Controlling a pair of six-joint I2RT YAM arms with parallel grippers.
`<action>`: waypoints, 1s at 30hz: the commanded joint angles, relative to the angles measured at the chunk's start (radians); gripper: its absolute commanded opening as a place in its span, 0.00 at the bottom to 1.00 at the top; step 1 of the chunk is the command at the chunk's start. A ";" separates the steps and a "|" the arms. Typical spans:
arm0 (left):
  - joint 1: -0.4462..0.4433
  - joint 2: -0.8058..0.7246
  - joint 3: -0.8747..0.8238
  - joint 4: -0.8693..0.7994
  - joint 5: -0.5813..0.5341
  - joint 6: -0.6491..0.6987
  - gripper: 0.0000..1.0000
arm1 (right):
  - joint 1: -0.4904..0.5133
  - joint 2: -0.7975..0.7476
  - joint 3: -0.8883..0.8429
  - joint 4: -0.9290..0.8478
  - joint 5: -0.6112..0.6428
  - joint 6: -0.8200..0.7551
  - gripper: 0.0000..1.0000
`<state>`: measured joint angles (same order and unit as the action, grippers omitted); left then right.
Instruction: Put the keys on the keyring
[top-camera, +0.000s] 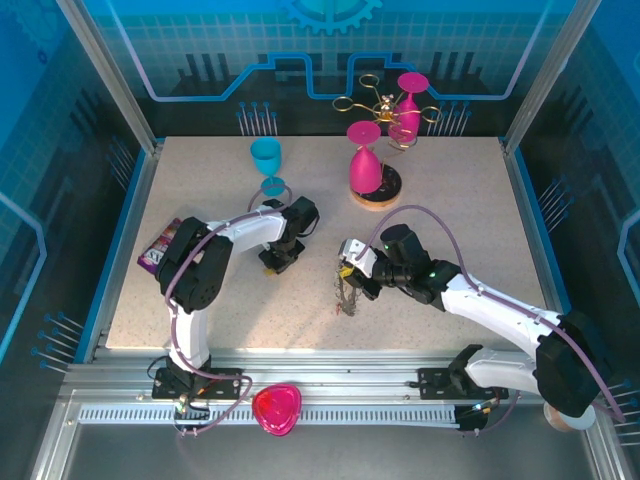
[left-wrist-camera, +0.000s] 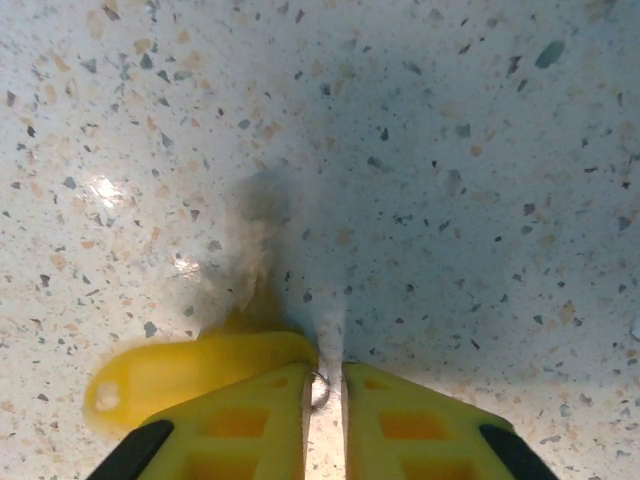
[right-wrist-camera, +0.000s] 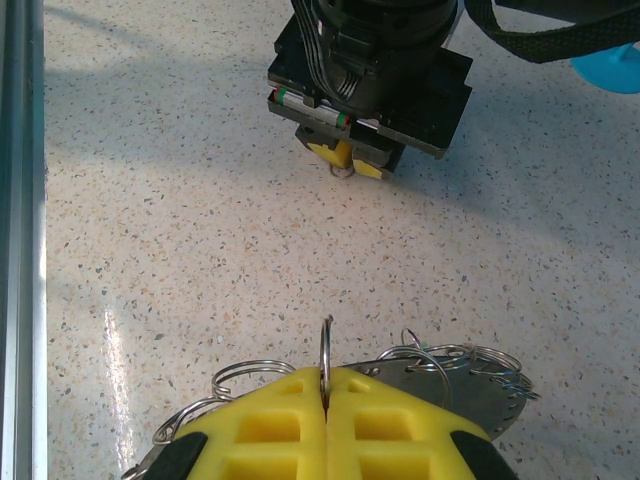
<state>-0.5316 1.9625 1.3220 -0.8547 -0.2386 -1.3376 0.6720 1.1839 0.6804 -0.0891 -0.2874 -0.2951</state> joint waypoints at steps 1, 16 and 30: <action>0.007 -0.026 -0.030 -0.012 -0.004 -0.012 0.12 | -0.009 -0.019 0.018 0.003 -0.014 -0.003 0.00; -0.080 -0.169 -0.048 -0.022 -0.078 0.326 0.00 | -0.008 -0.018 0.021 -0.002 -0.015 -0.007 0.00; -0.081 -0.100 -0.057 -0.068 -0.140 0.587 0.38 | -0.006 -0.019 0.023 -0.004 -0.018 -0.007 0.00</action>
<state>-0.6125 1.8328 1.2667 -0.9112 -0.3603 -0.8429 0.6720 1.1839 0.6804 -0.0895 -0.2882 -0.2951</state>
